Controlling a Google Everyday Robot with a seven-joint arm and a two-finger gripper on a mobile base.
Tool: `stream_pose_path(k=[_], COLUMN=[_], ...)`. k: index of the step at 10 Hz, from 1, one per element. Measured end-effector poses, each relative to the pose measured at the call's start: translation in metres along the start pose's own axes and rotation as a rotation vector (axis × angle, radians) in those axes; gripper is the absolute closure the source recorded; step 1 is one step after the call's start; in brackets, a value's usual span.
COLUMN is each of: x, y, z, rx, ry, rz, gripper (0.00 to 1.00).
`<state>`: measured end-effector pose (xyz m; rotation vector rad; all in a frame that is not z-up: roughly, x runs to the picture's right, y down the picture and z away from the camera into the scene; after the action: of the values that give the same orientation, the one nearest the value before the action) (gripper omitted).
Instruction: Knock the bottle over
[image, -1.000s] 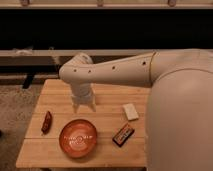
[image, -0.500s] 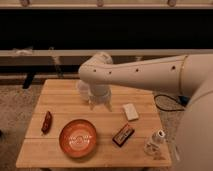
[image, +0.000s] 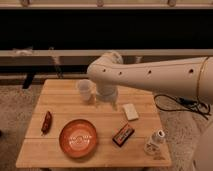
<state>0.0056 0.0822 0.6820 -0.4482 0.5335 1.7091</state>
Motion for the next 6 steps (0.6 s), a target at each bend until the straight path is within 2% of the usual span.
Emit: stream_pose_path(k=[3, 6], x=[0.006, 0.025], y=[-0.005, -0.035], z=[0.025, 0.045], rx=[-0.038, -0.048], ry=[0.027, 0.074], rz=[0.022, 0.11], gripper=[0.35, 0.35])
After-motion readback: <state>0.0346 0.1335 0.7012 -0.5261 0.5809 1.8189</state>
